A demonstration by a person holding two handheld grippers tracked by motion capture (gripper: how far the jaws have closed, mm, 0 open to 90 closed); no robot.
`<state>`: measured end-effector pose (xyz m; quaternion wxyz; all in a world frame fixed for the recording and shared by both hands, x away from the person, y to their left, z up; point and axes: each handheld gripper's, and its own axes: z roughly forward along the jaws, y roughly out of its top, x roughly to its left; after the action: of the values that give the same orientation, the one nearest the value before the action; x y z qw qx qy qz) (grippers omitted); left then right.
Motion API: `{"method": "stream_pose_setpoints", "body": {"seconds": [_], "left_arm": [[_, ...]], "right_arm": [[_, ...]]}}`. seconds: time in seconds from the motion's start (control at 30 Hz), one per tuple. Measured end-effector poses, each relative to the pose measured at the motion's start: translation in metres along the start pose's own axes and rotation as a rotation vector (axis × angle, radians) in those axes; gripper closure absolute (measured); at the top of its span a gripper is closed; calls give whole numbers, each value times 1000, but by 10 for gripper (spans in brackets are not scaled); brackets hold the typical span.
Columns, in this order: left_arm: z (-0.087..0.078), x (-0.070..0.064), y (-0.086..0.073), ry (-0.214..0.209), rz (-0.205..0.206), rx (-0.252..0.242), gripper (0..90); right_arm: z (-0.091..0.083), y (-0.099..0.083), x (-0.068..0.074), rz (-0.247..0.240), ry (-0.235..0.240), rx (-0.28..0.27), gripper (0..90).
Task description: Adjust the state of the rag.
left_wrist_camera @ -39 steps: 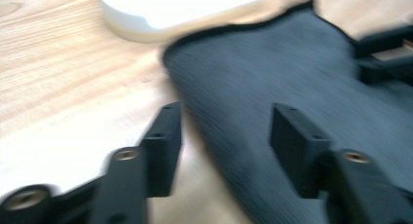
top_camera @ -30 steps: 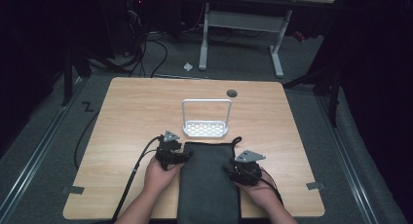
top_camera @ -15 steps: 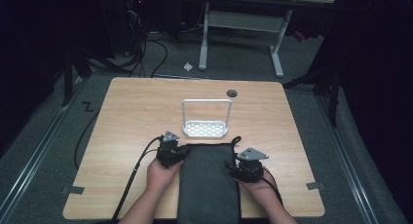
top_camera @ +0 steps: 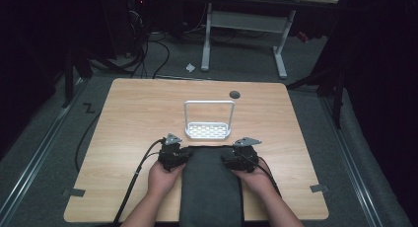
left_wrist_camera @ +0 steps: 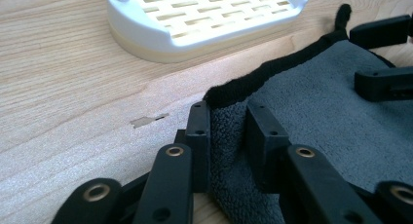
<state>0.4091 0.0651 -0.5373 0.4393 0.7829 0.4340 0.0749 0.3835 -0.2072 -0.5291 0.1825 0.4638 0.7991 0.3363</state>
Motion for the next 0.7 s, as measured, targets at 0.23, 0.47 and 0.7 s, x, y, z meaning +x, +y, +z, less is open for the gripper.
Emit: {"method": "stream_pose_setpoints", "body": {"seconds": [0.23, 0.47, 0.7], "left_arm": [[0, 0, 0, -8, 2, 3, 742], [-2, -1, -1, -3, 17, -2, 774], [-3, -3, -1, -2, 27, -14, 813]], "right_arm": [[-4, -4, 3, 56, 54, -25, 672], [-5, -4, 8, 29, 54, -29, 761], [-9, -5, 13, -3, 23, -50, 763]]}}
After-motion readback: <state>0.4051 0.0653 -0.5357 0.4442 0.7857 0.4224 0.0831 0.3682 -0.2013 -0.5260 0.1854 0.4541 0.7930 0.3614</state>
